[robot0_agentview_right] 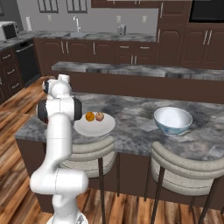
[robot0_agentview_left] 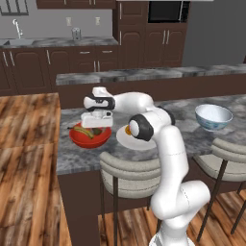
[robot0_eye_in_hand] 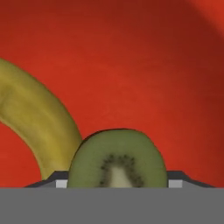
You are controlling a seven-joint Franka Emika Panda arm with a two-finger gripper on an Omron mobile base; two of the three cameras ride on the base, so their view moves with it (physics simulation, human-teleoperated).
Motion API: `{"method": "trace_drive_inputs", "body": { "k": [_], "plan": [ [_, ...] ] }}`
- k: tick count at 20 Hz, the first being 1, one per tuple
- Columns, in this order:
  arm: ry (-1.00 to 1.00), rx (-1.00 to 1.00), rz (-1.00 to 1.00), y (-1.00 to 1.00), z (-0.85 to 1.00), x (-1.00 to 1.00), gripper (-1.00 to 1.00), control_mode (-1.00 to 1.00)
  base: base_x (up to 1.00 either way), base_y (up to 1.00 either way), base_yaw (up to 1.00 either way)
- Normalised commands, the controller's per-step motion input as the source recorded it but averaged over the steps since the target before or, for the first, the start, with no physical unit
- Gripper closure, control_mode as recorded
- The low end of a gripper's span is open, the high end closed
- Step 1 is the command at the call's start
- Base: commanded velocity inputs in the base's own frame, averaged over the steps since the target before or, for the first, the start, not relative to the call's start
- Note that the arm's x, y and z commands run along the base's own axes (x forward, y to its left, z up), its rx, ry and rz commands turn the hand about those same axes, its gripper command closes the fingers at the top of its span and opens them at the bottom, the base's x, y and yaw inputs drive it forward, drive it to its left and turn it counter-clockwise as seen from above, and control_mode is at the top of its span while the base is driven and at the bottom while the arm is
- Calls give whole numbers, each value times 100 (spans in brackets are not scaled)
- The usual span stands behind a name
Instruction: Take the fruits from the plate on the dining counter and place two fruits in each bowl.
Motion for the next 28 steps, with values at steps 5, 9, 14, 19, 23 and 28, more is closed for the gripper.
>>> {"method": "trace_drive_inputs", "body": {
  "k": [5,9,14,19,23,28],
  "plan": [
    [4,-4,-3,2,5,-4,-100,-100,0,0,0],
    [0,0,-1,0,13,-15,-100,-100,0,0,0],
    [-1,0,0,-10,12,-30,-100,-100,0,0,0],
    [-7,0,0,-22,47,-39,-100,-100,0,0,0],
    [-1,0,-4,-65,24,-60,-100,-100,0,0,0],
    [0,0,-20,-85,5,-50,-100,-100,0,0,0]
  ]
}}
